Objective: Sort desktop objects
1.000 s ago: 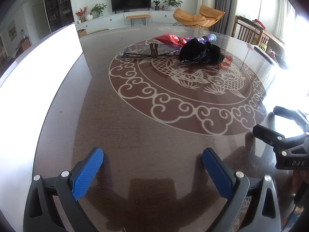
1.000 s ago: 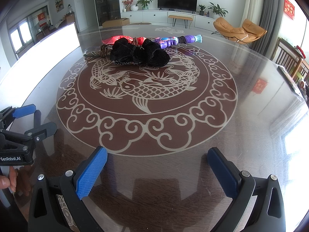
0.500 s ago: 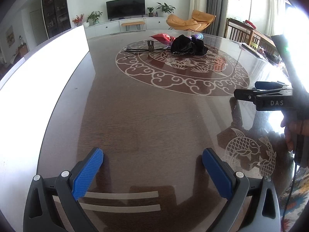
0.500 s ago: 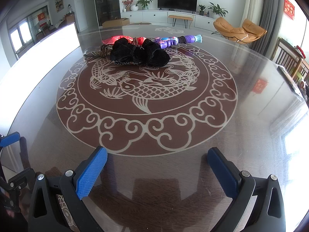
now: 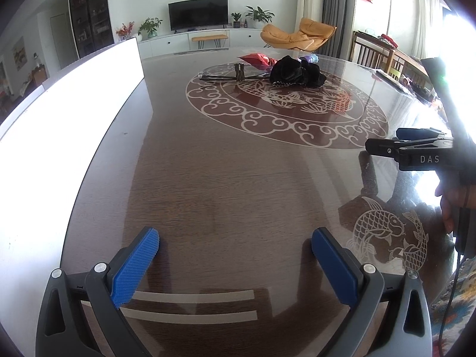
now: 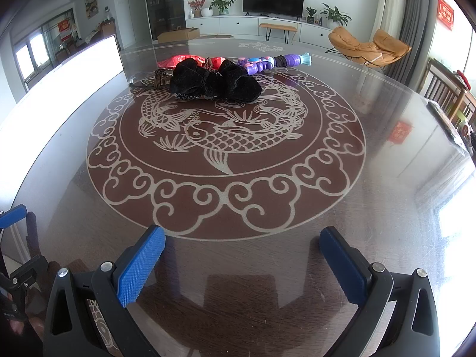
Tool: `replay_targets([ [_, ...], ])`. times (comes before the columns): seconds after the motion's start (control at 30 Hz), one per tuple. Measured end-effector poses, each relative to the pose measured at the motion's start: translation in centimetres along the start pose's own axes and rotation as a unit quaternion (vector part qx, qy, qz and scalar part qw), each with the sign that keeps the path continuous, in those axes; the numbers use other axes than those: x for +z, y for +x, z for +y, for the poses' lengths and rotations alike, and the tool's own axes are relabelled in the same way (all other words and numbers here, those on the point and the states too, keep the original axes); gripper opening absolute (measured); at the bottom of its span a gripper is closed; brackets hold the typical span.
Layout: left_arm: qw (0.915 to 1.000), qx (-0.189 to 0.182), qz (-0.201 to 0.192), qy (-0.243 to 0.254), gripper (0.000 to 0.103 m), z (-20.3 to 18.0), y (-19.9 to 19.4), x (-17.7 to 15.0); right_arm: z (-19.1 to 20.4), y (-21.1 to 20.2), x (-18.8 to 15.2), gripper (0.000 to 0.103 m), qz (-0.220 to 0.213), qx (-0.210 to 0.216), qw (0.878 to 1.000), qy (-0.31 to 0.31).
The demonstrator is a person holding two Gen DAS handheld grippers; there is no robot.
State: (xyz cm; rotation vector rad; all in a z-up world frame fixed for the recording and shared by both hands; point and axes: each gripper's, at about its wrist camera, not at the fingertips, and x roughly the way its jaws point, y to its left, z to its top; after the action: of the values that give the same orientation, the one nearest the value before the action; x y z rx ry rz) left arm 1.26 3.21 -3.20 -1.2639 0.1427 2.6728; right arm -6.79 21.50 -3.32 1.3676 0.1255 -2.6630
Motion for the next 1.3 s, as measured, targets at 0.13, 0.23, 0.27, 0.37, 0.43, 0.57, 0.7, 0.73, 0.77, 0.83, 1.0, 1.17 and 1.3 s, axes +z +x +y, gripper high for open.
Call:
replay_targets([
  [0.13,1.0,-0.001,0.0,0.0,0.103,0.0,0.0,0.0,0.0,0.0,0.0,0.103,0.0,0.0,1.0,0.0],
  [0.23,1.0,-0.002,0.0,0.002,0.103,0.0,0.0,0.0,0.0,0.0,0.0,0.103,0.0,0.0,1.0,0.0],
  [0.27,1.0,-0.002,0.0,0.002,0.103,0.0,0.0,0.0,0.0,0.0,0.0,0.103,0.0,0.0,1.0,0.0],
  [0.37,1.0,-0.001,-0.002,0.002,0.103,-0.1,-0.1,0.0,0.0,0.0,0.0,0.103,0.0,0.0,1.0,0.0],
  [0.43,1.0,-0.001,-0.003,0.002,0.103,-0.1,-0.1,-0.1,0.0,0.0,0.0,0.103,0.0,0.0,1.0,0.0],
  [0.57,1.0,-0.003,-0.003,0.003,0.103,-0.1,0.0,0.0,0.0,0.0,0.0,0.103,0.0,0.0,1.0,0.0],
  [0.7,1.0,-0.003,-0.003,0.003,0.103,-0.1,0.0,0.0,0.0,0.0,0.0,0.103,0.0,0.0,1.0,0.0],
  [0.73,1.0,-0.003,-0.003,0.003,0.103,-0.1,0.0,0.0,0.0,0.0,0.0,0.103,0.0,0.0,1.0,0.0],
  [0.77,1.0,-0.003,-0.002,0.003,0.103,-0.1,0.0,0.0,0.0,0.0,0.0,0.103,0.0,0.0,1.0,0.0],
  [0.83,1.0,-0.004,-0.001,0.003,0.103,0.0,0.1,0.0,0.0,0.0,0.0,0.103,0.0,0.0,1.0,0.0],
  [1.0,0.9998,0.013,0.0,-0.017,0.103,1.0,0.2,0.0,0.0,0.0,0.0,0.103,0.0,0.0,1.0,0.0],
  [1.17,0.9995,0.019,0.0,-0.026,0.103,1.8,0.3,0.1,0.0,0.0,0.1,0.103,0.0,0.0,1.0,0.0],
  [1.3,0.9995,0.019,-0.002,-0.025,0.103,1.8,0.3,0.1,0.0,0.0,0.0,0.103,0.0,0.0,1.0,0.0],
])
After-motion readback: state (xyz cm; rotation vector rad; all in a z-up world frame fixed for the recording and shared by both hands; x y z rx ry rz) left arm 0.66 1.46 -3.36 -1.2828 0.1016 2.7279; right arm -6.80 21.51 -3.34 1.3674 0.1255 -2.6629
